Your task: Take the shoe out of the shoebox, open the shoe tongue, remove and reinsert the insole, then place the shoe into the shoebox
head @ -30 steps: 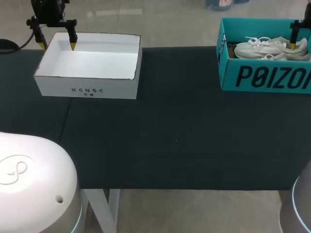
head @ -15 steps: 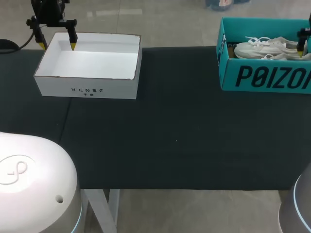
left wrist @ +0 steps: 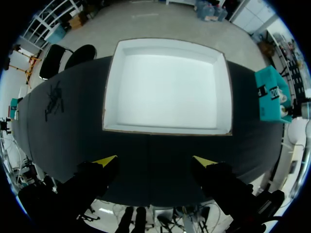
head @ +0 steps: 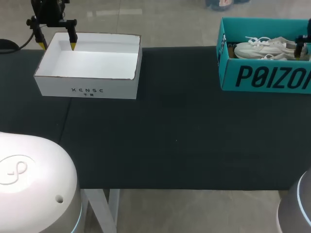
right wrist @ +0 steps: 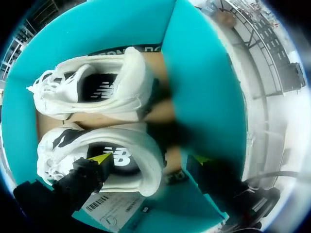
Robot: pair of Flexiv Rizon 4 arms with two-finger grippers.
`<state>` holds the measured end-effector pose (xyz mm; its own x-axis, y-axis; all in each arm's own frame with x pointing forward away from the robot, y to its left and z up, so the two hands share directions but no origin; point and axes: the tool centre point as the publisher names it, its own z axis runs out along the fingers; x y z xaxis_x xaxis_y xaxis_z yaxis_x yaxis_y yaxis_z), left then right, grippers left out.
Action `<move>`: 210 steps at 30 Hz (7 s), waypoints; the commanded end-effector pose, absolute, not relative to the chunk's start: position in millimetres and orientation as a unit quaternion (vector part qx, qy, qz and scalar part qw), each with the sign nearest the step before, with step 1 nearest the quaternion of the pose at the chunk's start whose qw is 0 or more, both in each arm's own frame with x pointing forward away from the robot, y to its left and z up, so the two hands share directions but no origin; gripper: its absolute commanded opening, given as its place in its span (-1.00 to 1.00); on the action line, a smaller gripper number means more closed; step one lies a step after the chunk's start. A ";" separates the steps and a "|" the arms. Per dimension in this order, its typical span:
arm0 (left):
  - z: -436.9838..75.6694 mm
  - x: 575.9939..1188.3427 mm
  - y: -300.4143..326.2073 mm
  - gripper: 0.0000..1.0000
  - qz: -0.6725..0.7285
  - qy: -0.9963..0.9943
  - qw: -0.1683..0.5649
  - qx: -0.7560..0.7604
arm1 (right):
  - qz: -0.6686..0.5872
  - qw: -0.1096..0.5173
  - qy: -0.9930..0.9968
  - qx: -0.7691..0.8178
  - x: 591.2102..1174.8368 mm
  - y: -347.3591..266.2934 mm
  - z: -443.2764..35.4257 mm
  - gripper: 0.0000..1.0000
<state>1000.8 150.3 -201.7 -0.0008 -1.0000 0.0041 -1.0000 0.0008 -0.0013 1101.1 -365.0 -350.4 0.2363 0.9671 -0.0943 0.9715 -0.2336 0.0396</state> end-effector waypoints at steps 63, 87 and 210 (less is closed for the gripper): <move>-201.0 1000.3 150.2 1.00 0.001 -0.707 0.001 0.707 | -0.003 0.183 0.548 0.816 964.3 -282.3 -198.3 -1.00; -201.0 1000.3 150.2 1.00 0.001 -0.707 0.001 0.707 | -0.036 0.136 0.607 0.782 803.7 -66.8 -340.7 -1.00; -201.0 1000.3 150.2 1.00 0.001 -0.707 0.001 0.707 | 0.372 0.075 0.918 0.115 803.4 -56.9 -361.9 1.00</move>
